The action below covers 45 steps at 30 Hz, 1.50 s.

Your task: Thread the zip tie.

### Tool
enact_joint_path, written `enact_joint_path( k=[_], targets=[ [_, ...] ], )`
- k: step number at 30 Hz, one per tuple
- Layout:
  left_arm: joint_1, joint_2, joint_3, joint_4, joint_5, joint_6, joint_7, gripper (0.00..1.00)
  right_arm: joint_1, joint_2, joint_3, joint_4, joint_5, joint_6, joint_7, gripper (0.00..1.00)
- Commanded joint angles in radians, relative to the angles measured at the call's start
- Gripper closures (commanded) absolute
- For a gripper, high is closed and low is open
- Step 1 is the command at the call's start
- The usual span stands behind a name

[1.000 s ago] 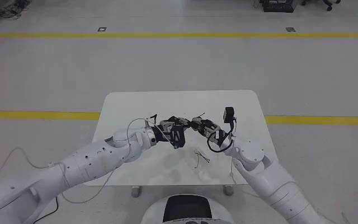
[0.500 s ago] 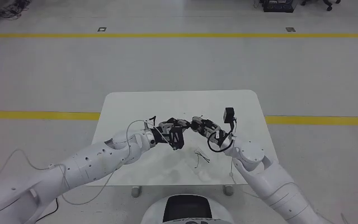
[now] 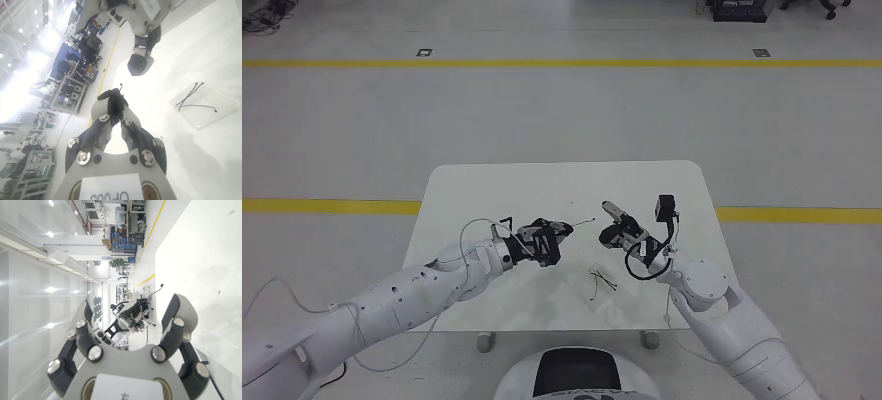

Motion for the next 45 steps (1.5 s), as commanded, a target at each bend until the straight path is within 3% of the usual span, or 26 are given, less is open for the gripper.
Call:
enact_joint_path(
  k=[1,7,14,17,18,20,21,25,29,33,36,45],
  targets=[
    [0.014,-0.002,-0.017,0.002,-0.051,-0.006,0.003,1.00,0.001,0.000,-0.001,0.000,0.001,0.001,-0.001,0.00],
    [0.040,-0.012,-0.055,0.016,-0.113,-0.013,0.011,1.00,0.001,0.000,-0.001,0.000,0.001,0.001,-0.001,0.00],
    [0.040,-0.012,-0.055,0.016,-0.113,-0.013,0.011,1.00,0.001,0.000,-0.001,0.000,0.001,0.001,-0.001,0.00],
    [0.054,-0.014,-0.088,0.034,-0.243,-0.057,-0.035,1.00,0.001,0.000,-0.001,0.000,0.001,0.001,-0.001,0.00],
    [0.064,-0.015,-0.102,0.044,-0.337,-0.112,-0.052,1.00,0.000,0.000,-0.001,0.001,0.005,0.000,0.006,0.00],
    [0.070,-0.015,-0.131,0.067,-0.470,-0.174,-0.084,1.00,0.006,0.002,0.011,0.014,-0.004,-0.005,0.038,0.00],
    [0.069,-0.015,-0.137,0.075,-0.508,-0.222,-0.106,1.00,0.009,0.004,0.018,0.022,-0.025,-0.009,0.053,0.00],
    [0.082,-0.013,-0.173,0.114,-0.623,-0.356,-0.067,1.00,0.015,0.015,0.057,0.053,-0.040,-0.046,0.184,0.00],
    [0.089,-0.012,-0.152,0.093,-0.724,-0.356,-0.058,1.00,0.032,0.026,0.093,0.098,-0.017,-0.097,0.365,0.00],
    [0.069,-0.005,-0.103,0.072,-0.818,-0.356,-0.062,1.00,0.053,0.033,0.108,0.142,0.013,-0.131,0.517,0.00],
    [0.063,-0.004,-0.074,0.058,-1.010,-0.356,-0.070,1.00,0.080,0.036,0.103,0.175,0.019,-0.181,0.649,0.00],
    [0.063,-0.005,-0.070,0.056,-1.050,-0.356,-0.075,1.00,0.083,0.036,0.103,0.181,0.014,-0.186,0.658,0.00]
  ],
)
